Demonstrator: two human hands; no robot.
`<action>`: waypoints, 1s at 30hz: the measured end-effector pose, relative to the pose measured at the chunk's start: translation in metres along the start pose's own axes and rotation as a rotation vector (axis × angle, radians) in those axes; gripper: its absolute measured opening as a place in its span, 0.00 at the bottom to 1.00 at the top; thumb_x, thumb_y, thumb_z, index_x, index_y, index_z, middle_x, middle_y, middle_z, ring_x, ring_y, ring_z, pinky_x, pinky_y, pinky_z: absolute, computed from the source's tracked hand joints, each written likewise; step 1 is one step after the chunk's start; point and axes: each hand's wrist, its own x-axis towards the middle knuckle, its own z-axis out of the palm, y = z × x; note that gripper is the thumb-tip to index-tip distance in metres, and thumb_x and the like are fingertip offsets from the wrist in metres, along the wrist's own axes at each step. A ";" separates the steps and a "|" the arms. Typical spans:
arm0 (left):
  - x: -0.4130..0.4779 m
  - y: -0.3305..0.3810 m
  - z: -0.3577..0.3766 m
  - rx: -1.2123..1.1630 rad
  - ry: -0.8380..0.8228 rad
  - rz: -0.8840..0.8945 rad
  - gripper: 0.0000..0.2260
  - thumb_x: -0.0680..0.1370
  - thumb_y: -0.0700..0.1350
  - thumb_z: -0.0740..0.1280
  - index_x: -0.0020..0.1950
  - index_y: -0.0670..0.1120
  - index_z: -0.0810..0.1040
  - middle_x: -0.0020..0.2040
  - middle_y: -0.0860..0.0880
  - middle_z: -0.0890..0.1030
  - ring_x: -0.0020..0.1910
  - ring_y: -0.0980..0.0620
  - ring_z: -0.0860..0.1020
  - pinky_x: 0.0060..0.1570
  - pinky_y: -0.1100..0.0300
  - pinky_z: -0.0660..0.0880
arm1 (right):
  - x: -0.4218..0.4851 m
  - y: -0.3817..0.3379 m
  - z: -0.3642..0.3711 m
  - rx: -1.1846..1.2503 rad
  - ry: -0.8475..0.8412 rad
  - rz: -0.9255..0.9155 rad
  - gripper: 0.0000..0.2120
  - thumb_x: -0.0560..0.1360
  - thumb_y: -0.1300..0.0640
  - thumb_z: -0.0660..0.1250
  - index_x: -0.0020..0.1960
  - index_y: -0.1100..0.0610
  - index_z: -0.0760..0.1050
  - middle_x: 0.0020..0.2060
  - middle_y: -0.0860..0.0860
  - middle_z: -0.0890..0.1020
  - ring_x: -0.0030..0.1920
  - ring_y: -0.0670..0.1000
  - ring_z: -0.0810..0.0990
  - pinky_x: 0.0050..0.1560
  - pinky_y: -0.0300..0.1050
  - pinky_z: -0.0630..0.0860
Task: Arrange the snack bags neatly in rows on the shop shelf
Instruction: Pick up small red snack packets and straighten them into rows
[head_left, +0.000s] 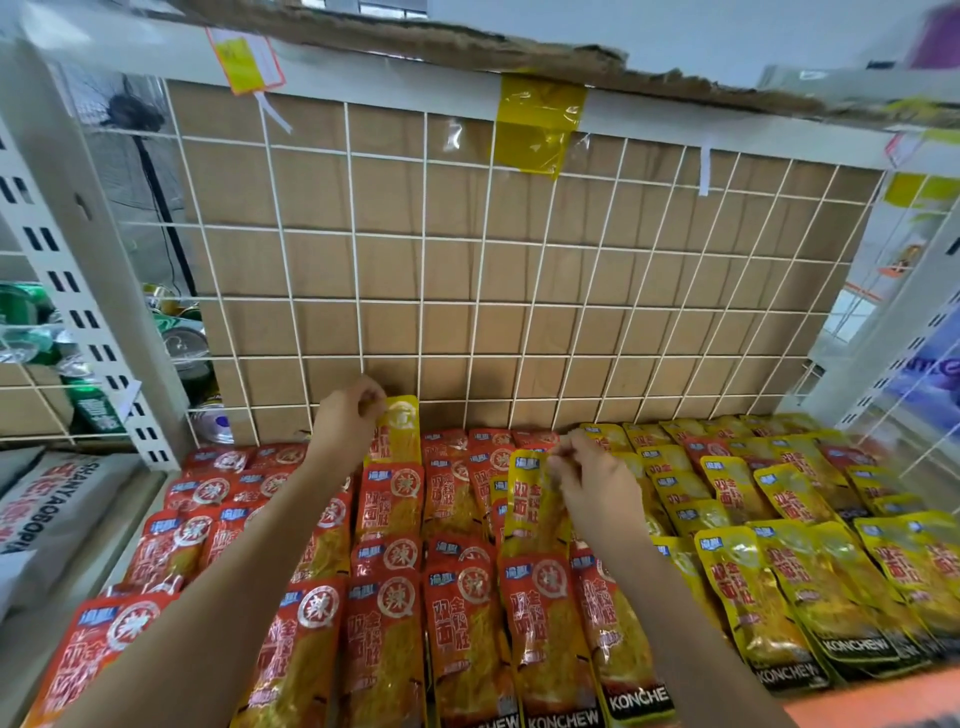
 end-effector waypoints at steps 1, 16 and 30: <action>0.001 0.002 -0.002 -0.020 0.030 0.020 0.04 0.77 0.37 0.64 0.44 0.43 0.75 0.41 0.47 0.77 0.41 0.50 0.75 0.34 0.61 0.65 | 0.002 -0.003 -0.002 0.014 0.023 -0.003 0.04 0.78 0.55 0.61 0.49 0.55 0.73 0.40 0.51 0.81 0.41 0.54 0.79 0.37 0.43 0.70; -0.023 0.054 -0.046 -0.338 0.260 0.181 0.04 0.78 0.34 0.61 0.45 0.42 0.73 0.37 0.51 0.75 0.30 0.64 0.73 0.27 0.74 0.67 | 0.008 -0.016 -0.040 0.259 0.392 -0.179 0.01 0.76 0.61 0.64 0.47 0.57 0.74 0.34 0.50 0.80 0.34 0.54 0.79 0.36 0.51 0.75; -0.091 0.025 -0.068 -0.209 0.055 0.205 0.10 0.76 0.37 0.66 0.40 0.52 0.72 0.34 0.48 0.76 0.32 0.58 0.72 0.31 0.70 0.66 | -0.066 0.049 -0.070 0.346 0.262 0.008 0.14 0.75 0.66 0.65 0.40 0.47 0.71 0.30 0.48 0.79 0.32 0.50 0.75 0.34 0.43 0.69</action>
